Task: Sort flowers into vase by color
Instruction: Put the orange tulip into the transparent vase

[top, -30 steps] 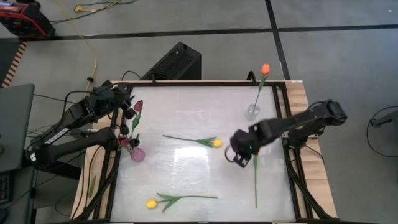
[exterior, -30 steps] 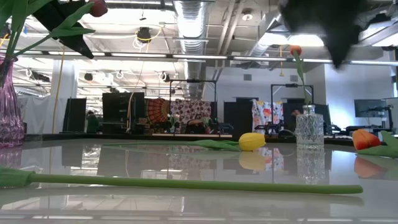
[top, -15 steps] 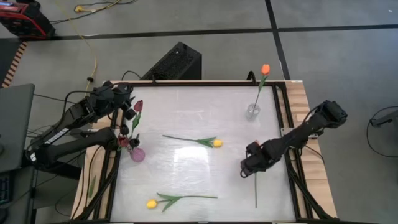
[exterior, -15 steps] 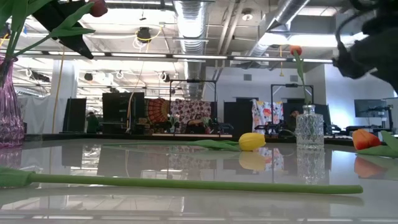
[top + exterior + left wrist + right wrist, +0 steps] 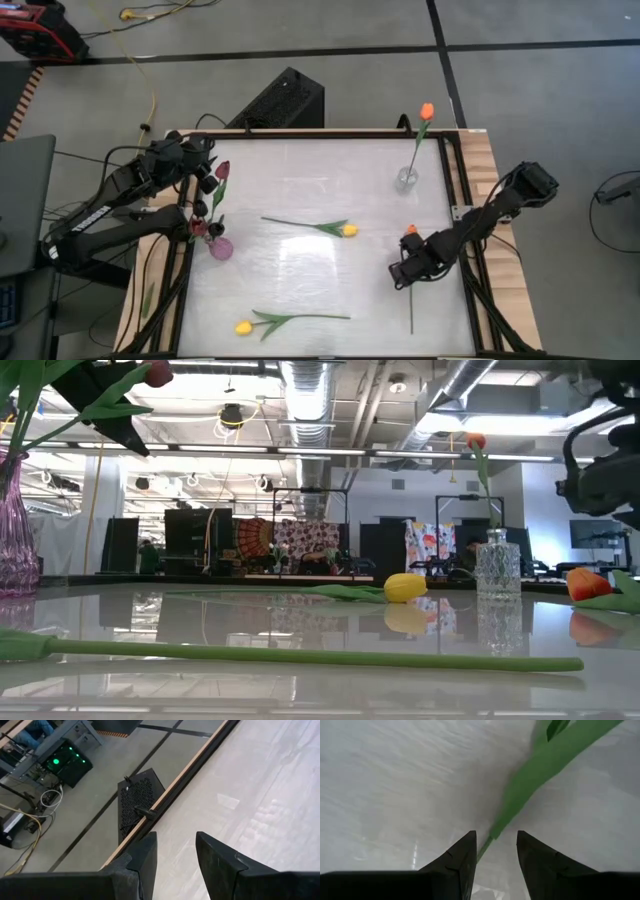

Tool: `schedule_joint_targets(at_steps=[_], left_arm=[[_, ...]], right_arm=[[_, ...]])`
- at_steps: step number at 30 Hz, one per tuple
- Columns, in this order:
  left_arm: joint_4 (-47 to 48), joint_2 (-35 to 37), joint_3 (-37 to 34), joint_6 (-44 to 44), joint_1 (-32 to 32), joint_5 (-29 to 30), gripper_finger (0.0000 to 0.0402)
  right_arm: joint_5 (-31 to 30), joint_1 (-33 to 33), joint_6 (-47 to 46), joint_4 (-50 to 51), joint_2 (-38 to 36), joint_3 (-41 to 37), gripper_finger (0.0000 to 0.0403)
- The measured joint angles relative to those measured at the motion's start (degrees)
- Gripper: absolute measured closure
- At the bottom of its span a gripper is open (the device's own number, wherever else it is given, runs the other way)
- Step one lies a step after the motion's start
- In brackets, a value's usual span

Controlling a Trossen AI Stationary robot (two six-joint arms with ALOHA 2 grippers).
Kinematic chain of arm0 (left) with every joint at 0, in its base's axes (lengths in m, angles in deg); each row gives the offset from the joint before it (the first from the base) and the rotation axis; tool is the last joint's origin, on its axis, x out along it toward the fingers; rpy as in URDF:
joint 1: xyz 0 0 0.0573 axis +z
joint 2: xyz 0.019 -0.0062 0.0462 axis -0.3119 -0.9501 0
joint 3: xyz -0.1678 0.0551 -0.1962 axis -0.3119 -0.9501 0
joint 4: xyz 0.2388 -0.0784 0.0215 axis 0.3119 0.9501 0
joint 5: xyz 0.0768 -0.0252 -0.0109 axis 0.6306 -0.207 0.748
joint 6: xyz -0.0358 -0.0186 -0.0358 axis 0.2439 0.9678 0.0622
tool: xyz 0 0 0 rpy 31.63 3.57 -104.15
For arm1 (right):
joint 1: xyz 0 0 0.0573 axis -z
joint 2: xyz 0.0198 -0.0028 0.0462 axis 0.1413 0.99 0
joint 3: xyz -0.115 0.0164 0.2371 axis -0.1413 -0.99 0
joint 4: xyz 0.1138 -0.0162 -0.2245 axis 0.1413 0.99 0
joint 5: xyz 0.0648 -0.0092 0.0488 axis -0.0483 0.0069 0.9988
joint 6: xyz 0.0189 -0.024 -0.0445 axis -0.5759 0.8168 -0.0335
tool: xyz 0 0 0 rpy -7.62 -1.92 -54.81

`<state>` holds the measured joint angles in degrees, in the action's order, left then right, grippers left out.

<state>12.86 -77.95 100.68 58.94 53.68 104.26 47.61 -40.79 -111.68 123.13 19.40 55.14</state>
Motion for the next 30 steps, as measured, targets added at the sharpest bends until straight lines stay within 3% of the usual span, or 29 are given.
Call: schedule_joint_targets(at_steps=[7,11,16,19,24,30], left_arm=[[0.00,0.00,0.00,0.00,-0.02,-0.02,0.0276],[0.01,0.01,0.00,0.00,0.00,-0.10,0.0276],[0.02,0.01,0.00,0.00,0.00,-0.10,0.0276],[0.02,0.02,0.00,0.00,0.00,-0.09,0.0276],[0.03,0.01,0.00,0.00,-0.01,-0.08,0.0276],[-0.15,0.02,-0.21,0.23,-0.01,-0.13,0.0276]], right_arm=[[0.09,0.42,-1.25,-6.00,-0.04,-4.01,0.0254],[0.31,0.57,-2.34,-7.68,0.07,-5.21,0.0296],[-0.67,0.59,1.90,-7.74,0.16,-4.24,0.0383],[-0.98,1.28,3.40,-5.80,0.40,-2.37,0.0381],[-7.05,4.52,11.55,-5.38,0.13,1.66,0.0384],[-20.48,9.97,28.31,-6.17,-2.95,7.55,0.0387]])
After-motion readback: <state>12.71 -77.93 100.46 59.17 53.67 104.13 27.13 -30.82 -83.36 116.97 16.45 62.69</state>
